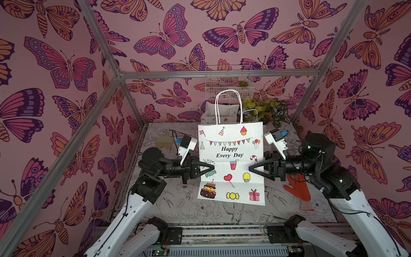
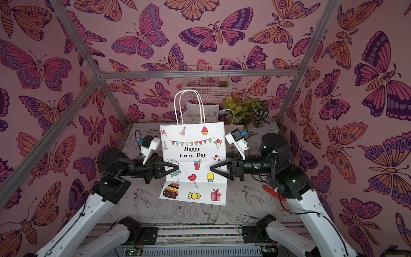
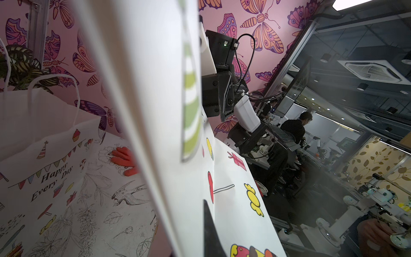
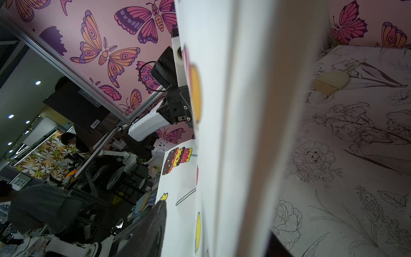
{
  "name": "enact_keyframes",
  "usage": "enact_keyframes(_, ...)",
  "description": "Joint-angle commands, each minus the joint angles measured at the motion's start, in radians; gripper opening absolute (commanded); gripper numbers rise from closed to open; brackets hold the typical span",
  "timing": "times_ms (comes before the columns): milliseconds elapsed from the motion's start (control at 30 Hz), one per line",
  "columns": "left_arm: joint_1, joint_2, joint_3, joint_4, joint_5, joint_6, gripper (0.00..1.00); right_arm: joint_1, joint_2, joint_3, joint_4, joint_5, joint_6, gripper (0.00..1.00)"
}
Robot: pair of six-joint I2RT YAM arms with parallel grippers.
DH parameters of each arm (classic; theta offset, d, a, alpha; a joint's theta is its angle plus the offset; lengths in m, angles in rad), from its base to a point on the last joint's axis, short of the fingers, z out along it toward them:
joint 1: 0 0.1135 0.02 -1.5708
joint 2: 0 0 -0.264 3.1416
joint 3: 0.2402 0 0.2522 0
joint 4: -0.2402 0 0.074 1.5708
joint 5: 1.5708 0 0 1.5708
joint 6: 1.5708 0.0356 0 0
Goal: Put away the paper bag
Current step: Press the paper bag.
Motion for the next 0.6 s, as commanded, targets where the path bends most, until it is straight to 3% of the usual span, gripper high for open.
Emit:
enact_keyframes(0, 0.006, -0.016, 0.009, 0.084, -0.007, -0.028, 0.00, 0.008, -0.017, -0.007, -0.090, -0.023, -0.049, 0.46)
enact_keyframes(233, 0.006, -0.012, 0.009, 0.096, -0.006, -0.037, 0.00, 0.015, -0.020, -0.001, -0.101, -0.019, -0.051, 0.22)
enact_keyframes(367, 0.006, -0.016, 0.007, 0.096, 0.002, -0.037, 0.00, 0.016, -0.019, 0.008, -0.108, 0.006, -0.064, 0.00)
enact_keyframes(467, 0.006, -0.016, 0.003, 0.096, 0.006, -0.035, 0.02, 0.016, -0.022, 0.018, -0.116, 0.021, -0.069, 0.00)
enact_keyframes(567, 0.006, -0.014, 0.003, 0.096, 0.018, -0.035, 0.16, 0.016, -0.024, 0.024, -0.109, 0.016, -0.066, 0.00)
